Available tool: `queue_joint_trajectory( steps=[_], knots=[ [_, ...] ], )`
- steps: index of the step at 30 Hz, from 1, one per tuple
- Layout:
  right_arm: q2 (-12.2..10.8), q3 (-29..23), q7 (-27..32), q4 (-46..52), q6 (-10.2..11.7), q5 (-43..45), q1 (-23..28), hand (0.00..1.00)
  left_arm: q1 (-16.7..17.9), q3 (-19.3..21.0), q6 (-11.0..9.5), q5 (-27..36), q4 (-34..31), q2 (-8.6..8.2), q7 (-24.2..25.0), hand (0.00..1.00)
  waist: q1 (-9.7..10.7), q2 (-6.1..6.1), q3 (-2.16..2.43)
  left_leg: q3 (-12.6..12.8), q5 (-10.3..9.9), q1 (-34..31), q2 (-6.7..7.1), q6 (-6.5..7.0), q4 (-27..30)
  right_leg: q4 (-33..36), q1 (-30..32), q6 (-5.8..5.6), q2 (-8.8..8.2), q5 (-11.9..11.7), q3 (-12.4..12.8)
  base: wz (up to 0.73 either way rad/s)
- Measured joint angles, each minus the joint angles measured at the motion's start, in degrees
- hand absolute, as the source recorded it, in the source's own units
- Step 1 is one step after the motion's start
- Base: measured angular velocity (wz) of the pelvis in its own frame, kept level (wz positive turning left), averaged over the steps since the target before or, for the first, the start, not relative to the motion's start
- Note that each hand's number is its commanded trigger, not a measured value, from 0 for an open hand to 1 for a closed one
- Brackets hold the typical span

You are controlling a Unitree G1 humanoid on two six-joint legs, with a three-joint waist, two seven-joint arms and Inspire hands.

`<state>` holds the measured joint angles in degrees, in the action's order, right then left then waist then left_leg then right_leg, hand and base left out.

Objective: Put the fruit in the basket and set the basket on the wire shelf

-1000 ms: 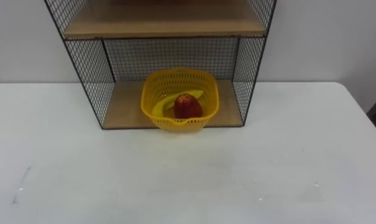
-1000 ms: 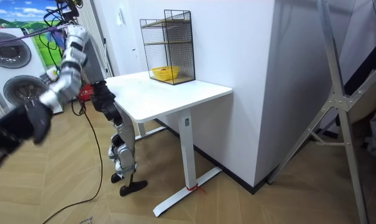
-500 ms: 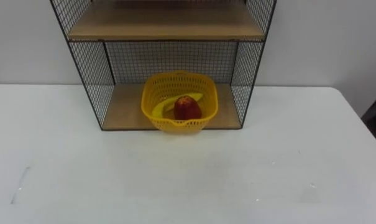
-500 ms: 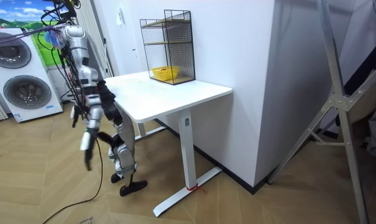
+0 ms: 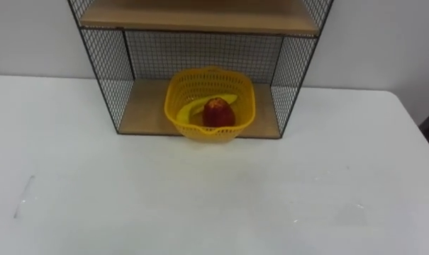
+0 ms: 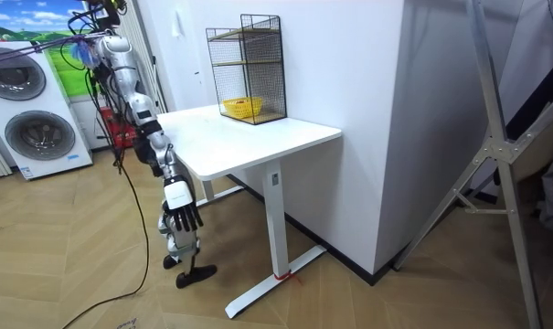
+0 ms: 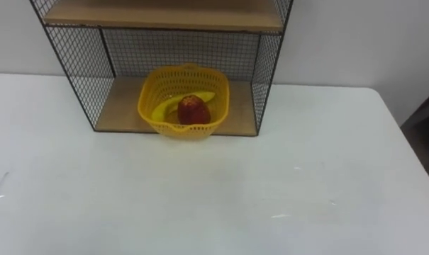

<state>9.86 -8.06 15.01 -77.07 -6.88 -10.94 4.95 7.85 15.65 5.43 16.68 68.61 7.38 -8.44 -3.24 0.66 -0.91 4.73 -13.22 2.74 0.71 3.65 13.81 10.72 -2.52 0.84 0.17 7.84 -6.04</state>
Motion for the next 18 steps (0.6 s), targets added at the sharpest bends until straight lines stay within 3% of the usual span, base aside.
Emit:
queue_joint_trajectory(
  steps=[2, 4, 6, 12, 18],
  knots=[
    [0.0, 0.61, -2.54, 0.01, 0.35, 0.28, 0.07, 0.0, 0.04, -1.05, 0.04, -0.72, -0.17, 0.51, 1.69, 0.0, 0.16, 0.16, -0.29, -0.09, 0.52, 0.01, 0.15, 0.02, -0.72, -0.06, 0.26, 0.02, -0.03, -0.13, 0.04, 0.04],
    [0.0, 2.12, -5.19, -0.02, 0.57, 0.41, -0.08, 0.0, 0.61, -4.14, 0.54, -1.28, 0.0, 0.98, 2.67, 0.0, 1.4, 0.21, 0.04, -0.35, 0.8, 0.17, 0.25, 0.01, -1.08, -0.13, 0.03, 0.0, -0.12, -0.12, -0.28, 0.09],
    [-0.17, 3.1, -6.49, -0.35, 0.7, 0.31, 0.15, 0.0, 1.21, -5.49, 0.71, -1.89, 0.03, 0.84, 2.86, 0.0, 1.67, 0.24, -0.5, -0.54, 0.82, 0.82, 0.25, -0.02, -1.13, -0.18, -0.72, 0.03, -0.12, -0.08, -0.43, 0.08],
    [-0.28, 4.57, -9.01, -0.47, 0.5, 0.79, 1.46, 0.0, 2.32, -6.5, 1.0, -10.51, -0.06, 0.52, 2.9, 0.0, 1.9, 0.09, 0.26, -1.55, 0.88, 1.62, 0.4, -0.15, -1.12, -0.38, -1.42, -0.02, -0.31, 0.36, -1.14, 0.06],
    [-0.33, 5.85, -10.65, -0.57, 0.35, 8.58, 2.06, 0.0, 3.15, -8.25, 1.86, -16.61, -0.11, 0.28, 2.88, 0.0, 2.66, -0.59, 0.76, -1.51, 0.94, 2.13, 0.35, -0.21, -1.17, -0.21, -1.82, 0.17, -0.25, 0.34, -1.11, 0.0]
  ],
)
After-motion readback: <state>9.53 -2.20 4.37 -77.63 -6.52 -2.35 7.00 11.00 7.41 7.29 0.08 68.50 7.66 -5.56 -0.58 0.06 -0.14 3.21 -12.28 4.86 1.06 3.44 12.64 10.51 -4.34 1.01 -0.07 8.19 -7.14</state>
